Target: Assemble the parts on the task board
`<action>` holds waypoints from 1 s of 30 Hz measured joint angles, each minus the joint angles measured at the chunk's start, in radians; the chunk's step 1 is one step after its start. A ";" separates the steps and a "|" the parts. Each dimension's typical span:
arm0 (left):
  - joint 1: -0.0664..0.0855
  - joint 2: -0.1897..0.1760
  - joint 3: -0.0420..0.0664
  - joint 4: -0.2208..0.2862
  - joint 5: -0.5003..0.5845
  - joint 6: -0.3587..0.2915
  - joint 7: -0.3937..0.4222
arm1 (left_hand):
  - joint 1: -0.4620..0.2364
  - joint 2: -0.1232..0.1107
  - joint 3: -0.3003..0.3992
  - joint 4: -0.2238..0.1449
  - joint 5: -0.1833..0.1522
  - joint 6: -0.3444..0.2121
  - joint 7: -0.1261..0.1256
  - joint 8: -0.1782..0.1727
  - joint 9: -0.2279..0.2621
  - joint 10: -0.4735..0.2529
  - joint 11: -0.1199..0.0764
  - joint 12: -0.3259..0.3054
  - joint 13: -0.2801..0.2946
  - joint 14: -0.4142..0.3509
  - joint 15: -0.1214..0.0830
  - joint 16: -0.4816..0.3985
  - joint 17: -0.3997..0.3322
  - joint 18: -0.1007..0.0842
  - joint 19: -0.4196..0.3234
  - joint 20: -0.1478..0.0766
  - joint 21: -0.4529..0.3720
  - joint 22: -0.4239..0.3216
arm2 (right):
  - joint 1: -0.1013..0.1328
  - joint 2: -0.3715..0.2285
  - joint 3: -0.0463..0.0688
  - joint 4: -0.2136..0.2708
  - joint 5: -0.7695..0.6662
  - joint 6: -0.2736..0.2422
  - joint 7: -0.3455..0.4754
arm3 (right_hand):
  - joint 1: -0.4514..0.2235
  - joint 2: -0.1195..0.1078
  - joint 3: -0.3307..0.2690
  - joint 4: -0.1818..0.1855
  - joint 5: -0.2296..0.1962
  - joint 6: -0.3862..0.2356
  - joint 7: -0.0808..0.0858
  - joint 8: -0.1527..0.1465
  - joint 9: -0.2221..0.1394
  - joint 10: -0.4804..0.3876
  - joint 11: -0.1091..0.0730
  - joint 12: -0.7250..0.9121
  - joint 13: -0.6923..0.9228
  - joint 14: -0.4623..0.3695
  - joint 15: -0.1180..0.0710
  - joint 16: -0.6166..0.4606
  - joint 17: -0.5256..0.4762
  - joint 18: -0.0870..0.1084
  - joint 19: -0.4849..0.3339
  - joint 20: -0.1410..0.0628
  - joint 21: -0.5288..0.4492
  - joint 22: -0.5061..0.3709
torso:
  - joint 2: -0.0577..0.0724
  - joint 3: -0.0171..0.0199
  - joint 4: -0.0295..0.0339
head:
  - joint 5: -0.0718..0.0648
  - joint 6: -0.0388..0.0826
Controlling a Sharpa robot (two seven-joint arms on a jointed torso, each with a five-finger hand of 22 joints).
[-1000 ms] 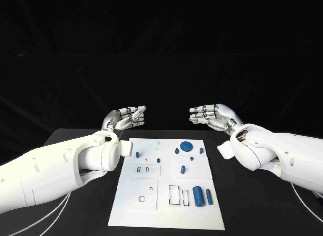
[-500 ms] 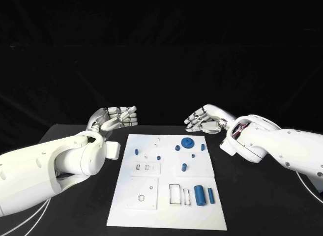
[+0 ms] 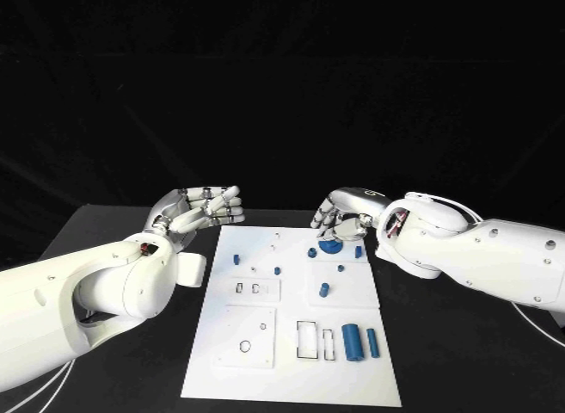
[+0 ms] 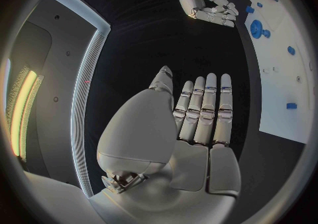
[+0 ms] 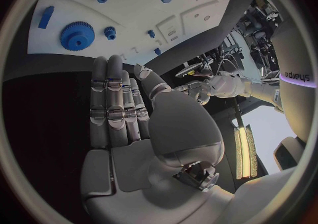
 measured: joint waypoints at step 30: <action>0.004 -0.009 0.000 0.017 0.002 0.044 -0.002 | 0.000 0.000 -0.005 -0.001 0.000 0.001 0.002 -0.007 0.000 0.000 0.000 -0.011 -0.002 0.000 0.000 -0.004 0.001 0.000 0.000 0.000 0.000 -0.004 | -0.017 0.044 -0.001 -0.018 -0.230 0.114 -0.148 | -0.016 -0.063 0.008 0.088 -0.004 -0.030 -0.013 -0.023 0.002 -0.134 -0.002 0.026 0.047 0.003 -0.004 0.475 0.382 -0.032 0.152 -0.012 0.494 0.572 | 0.057 -0.0133 0.0211 | -0.023 -0.003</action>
